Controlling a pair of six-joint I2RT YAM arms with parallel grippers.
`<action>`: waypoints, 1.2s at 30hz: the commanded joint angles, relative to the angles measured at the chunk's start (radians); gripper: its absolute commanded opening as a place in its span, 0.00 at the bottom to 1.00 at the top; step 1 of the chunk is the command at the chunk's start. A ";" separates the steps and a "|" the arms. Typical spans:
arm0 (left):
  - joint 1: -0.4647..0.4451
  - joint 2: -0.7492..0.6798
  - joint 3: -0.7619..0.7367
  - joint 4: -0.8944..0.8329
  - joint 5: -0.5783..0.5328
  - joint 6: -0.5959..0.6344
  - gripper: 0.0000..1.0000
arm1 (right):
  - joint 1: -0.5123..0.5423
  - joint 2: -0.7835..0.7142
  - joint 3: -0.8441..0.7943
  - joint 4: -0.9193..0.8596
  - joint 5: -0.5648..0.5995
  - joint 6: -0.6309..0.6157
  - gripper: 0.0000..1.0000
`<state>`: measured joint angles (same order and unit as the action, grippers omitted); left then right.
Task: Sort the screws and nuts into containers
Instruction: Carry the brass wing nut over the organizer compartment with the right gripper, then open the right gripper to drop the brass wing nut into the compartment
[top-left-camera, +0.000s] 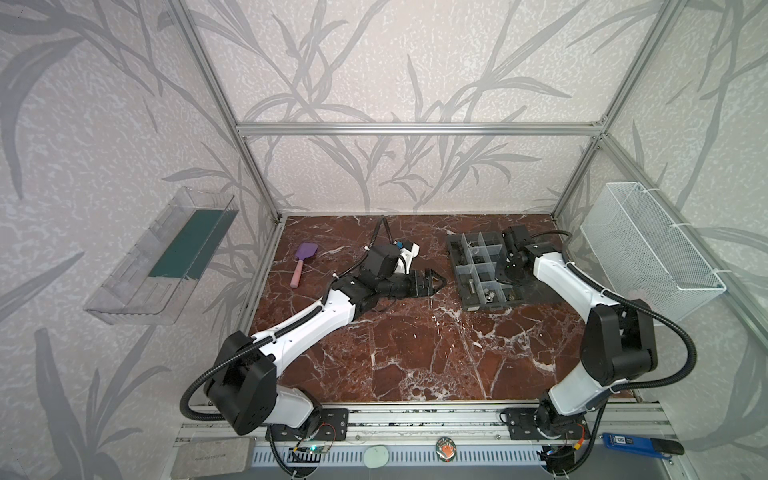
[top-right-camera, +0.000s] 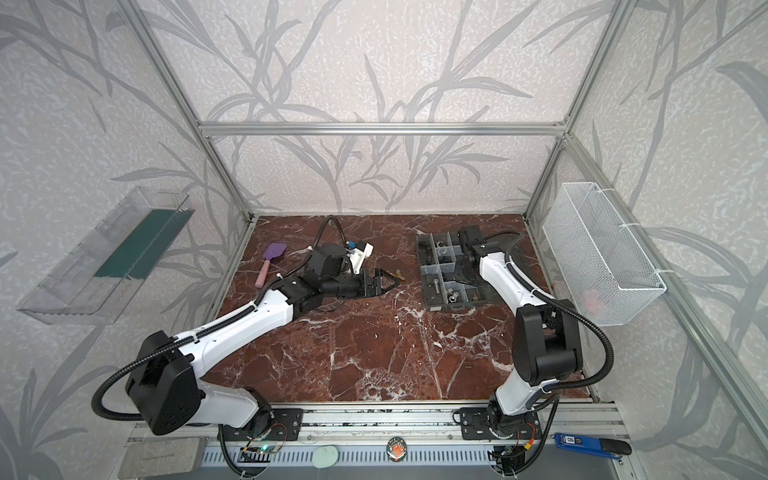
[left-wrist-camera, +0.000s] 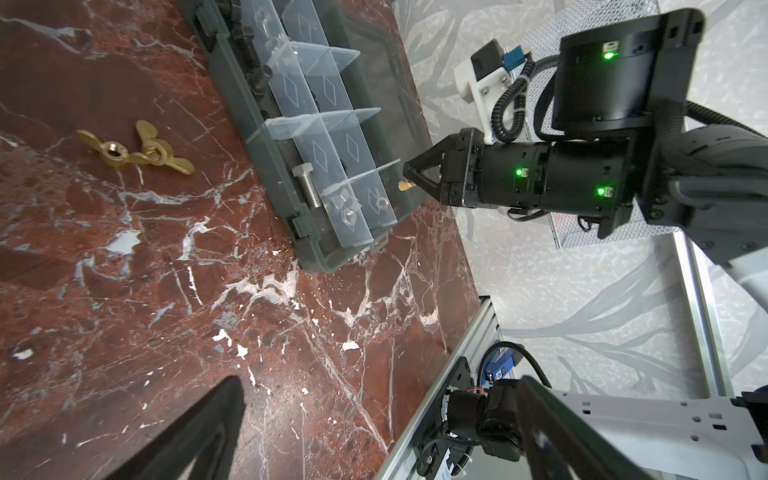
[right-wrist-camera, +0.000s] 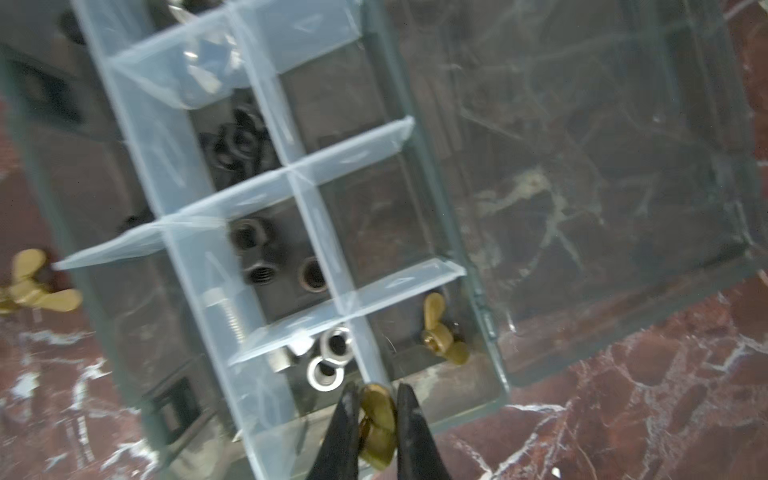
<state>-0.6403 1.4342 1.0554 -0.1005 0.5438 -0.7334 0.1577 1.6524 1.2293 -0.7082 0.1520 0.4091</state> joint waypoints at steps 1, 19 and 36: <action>-0.005 0.017 0.045 0.012 0.012 0.019 0.99 | -0.025 -0.006 -0.024 0.015 0.014 -0.031 0.06; 0.052 -0.047 0.017 -0.028 0.000 0.026 0.99 | 0.162 0.041 0.189 0.035 -0.037 -0.056 0.48; 0.154 -0.194 -0.107 -0.073 -0.006 0.019 0.99 | 0.351 0.661 0.765 -0.100 -0.106 -0.126 0.43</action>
<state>-0.4942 1.2652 0.9596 -0.1577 0.5472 -0.7177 0.5133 2.3013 1.9480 -0.7444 0.0574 0.2974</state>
